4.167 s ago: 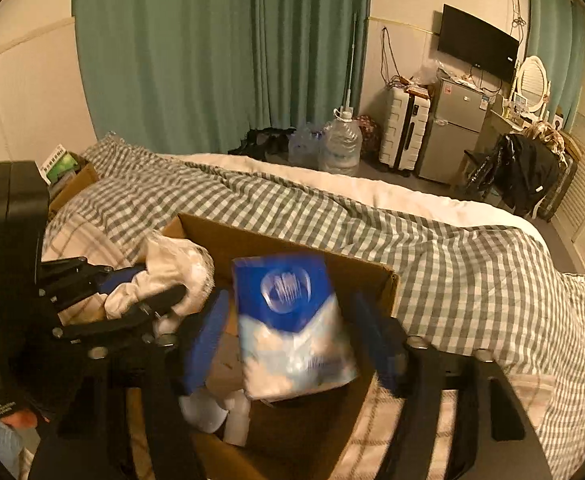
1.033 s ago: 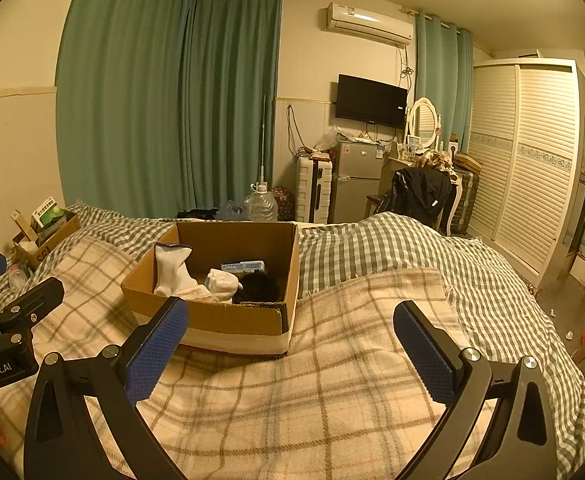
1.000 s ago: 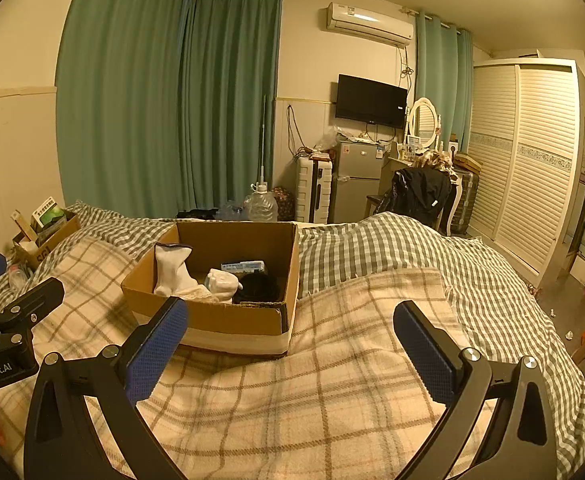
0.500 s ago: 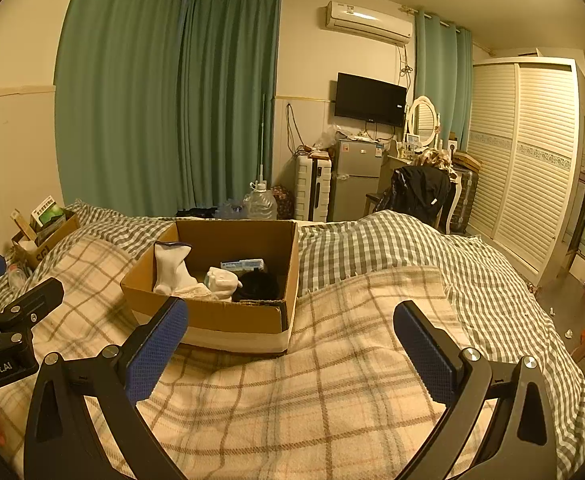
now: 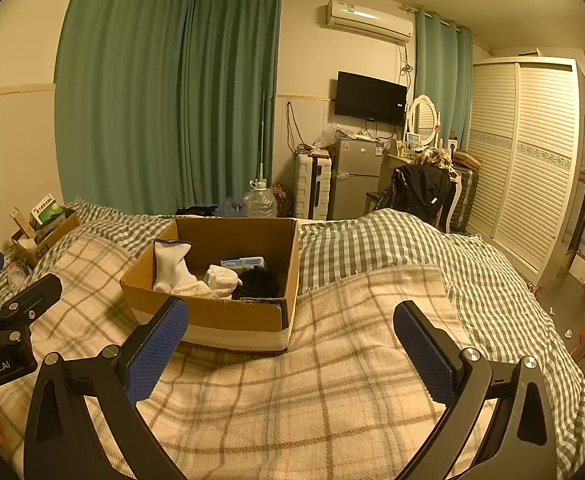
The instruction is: Organize objects
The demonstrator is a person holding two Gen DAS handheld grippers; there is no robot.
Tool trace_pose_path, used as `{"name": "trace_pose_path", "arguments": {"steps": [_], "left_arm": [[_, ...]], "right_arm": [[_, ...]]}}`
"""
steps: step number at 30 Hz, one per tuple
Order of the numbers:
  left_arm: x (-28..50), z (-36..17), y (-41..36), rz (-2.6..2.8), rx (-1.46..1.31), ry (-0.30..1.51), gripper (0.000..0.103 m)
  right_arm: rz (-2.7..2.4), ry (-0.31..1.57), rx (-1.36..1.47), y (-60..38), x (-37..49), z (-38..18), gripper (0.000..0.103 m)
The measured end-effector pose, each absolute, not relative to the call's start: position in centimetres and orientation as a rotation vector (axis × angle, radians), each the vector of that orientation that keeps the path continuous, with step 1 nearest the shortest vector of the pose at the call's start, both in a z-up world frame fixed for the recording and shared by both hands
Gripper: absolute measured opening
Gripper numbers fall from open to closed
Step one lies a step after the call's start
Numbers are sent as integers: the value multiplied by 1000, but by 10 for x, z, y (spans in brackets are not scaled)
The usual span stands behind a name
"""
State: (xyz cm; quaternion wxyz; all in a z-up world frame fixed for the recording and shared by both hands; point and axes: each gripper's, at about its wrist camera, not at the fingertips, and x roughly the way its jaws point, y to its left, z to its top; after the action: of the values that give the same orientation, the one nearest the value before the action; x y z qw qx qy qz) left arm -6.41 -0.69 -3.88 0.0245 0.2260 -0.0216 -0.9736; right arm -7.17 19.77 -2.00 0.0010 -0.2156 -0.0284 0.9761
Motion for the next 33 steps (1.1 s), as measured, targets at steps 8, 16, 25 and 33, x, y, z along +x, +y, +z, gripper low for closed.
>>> {"name": "trace_pose_path", "arguments": {"steps": [8,16,25,33], "left_arm": [[-64,-39,-9,-2998,694,-63,103],[-65,-40,-10,-2991,700,-61,103],[-65,-41,-9,-2999,704,-70,103],[-65,-41,-9,-3001,710,-74,103]], "right_arm": [[3062,-91,-686,198,-71,-24,103],[3061,-94,-694,198,-71,-26,103],[3059,-97,-695,198,-71,-26,103],[3058,-97,-697,198,-71,-26,103]]}}
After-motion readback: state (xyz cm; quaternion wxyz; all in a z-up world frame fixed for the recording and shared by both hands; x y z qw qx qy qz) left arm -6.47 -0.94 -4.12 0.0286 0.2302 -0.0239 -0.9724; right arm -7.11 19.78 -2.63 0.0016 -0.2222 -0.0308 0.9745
